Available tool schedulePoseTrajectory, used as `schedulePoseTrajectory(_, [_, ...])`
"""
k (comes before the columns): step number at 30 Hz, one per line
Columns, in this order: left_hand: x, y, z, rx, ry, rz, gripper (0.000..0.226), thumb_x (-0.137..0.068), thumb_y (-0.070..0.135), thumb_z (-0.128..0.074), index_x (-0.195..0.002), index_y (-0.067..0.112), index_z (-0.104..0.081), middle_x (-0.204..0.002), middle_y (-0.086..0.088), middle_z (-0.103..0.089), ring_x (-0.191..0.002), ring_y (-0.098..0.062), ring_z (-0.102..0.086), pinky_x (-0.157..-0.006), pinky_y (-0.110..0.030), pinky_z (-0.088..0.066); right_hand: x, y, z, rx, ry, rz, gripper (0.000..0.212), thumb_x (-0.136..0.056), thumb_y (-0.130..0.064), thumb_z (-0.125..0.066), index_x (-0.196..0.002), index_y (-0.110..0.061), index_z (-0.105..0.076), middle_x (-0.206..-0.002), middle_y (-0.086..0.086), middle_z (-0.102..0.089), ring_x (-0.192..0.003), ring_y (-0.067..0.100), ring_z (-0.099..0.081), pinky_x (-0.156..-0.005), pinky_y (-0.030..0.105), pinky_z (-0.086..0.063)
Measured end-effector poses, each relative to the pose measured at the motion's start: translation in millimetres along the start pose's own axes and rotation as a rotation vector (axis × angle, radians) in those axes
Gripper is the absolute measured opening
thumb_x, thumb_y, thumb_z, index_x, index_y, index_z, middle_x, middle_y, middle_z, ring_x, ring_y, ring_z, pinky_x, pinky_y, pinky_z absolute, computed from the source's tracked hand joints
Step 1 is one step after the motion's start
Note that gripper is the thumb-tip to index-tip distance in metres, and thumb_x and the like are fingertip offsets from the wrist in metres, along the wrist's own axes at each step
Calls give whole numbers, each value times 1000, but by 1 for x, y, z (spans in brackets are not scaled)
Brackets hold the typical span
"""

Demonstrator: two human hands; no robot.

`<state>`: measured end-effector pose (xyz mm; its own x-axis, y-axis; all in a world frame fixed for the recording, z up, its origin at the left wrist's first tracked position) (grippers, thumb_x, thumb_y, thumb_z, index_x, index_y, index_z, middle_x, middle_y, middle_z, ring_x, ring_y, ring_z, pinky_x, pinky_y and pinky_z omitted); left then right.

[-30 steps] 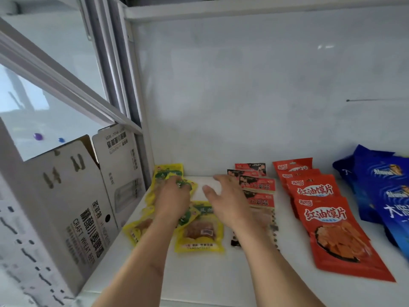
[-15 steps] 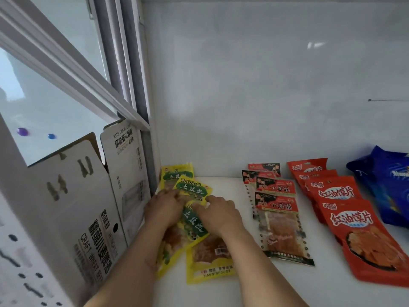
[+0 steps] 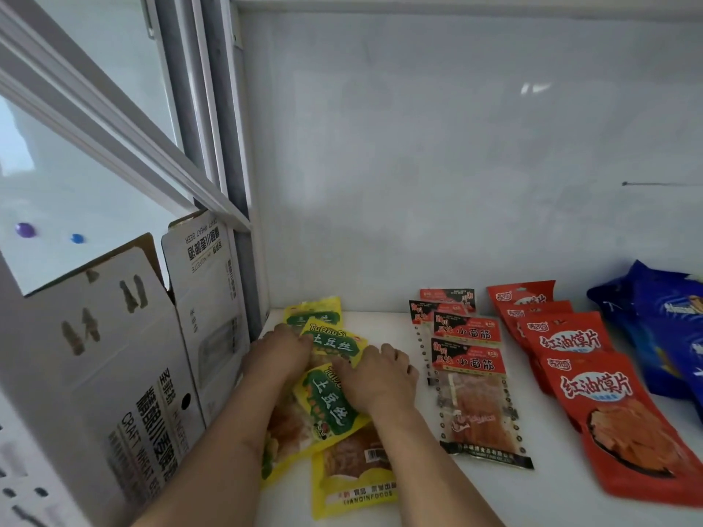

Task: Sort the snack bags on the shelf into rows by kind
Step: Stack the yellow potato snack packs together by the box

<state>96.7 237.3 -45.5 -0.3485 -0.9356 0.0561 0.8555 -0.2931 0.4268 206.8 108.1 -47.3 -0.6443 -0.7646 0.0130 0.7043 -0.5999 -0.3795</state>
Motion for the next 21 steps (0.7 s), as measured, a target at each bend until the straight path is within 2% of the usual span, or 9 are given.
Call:
schedulePoseTrajectory(3, [-1,14,5,-91,-73,-73,62,-96,54,-47,-145,16,-43,-146,-19,-40,-127,-36,-50,-101,-35,-44,-6,2,-2,-47,12,18,67,-95,-67,-32,-136,-18,-51,-144,6,-45,-136,29,-34,-109,46,-27])
schedulePoseTrajectory(6, [-4,21,8,-135,-4,-109,55,-100,41,-46,-148,15,-40,-139,-22,-41,-124,-37,-52,-99,-33,-45,-9,3,-1,-87,9,21,62,-96,-63,-36,-136,-20,-52,-143,5,-48,-135,28,-36,-108,44,-28])
schedulePoseTrajectory(8, [-8,22,6,-160,-7,-129,54,-99,45,-47,-146,21,-43,-135,-20,-44,-122,-37,-54,-97,-34,-46,-12,4,2,-113,-15,22,58,-97,-60,-37,-136,-20,-54,-142,5,-49,-134,28,-38,-108,43,-28])
schedulePoseTrajectory(10, [-6,21,4,-167,-39,-108,52,-96,49,-48,-142,23,-48,-132,-18,-48,-117,-34,-56,-94,-33,-47,-17,4,5,-146,-49,31,54,-99,-56,-37,-136,-21,-54,-141,4,-52,-133,28,-39,-107,43,-30])
schedulePoseTrajectory(13, [-4,15,4,-34,4,19,58,-86,56,-55,-127,15,-61,-122,-12,-62,-100,-28,-61,-87,-32,-53,-24,8,9,-152,-45,26,55,-101,-54,-34,-139,-17,-49,-143,6,-50,-134,30,-39,-107,44,-31])
schedulePoseTrajectory(15, [-3,10,3,13,24,83,58,-84,62,-57,-116,14,-65,-117,-9,-67,-101,-28,-64,-86,-32,-52,-27,8,8,-103,-25,1,61,-100,-57,-32,-141,-13,-47,-146,10,-45,-136,32,-35,-109,46,-29])
schedulePoseTrajectory(21, [-2,3,-2,136,-25,89,53,-74,63,-65,-96,14,-69,-99,-8,-71,-90,-27,-68,-85,-36,-56,-44,-7,2,-66,-52,-26,68,-99,-60,-26,-142,-12,-48,-150,11,-37,-140,31,-28,-113,48,-22])
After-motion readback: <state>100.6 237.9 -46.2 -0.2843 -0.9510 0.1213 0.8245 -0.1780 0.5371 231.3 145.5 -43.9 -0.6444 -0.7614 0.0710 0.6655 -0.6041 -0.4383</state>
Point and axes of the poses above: each hand's wrist, its own x-axis away from the middle knuckle, its own z-axis out of the back of the hand, y = z × x, the point moved 2 cm from there along -x, towards the middle knuckle
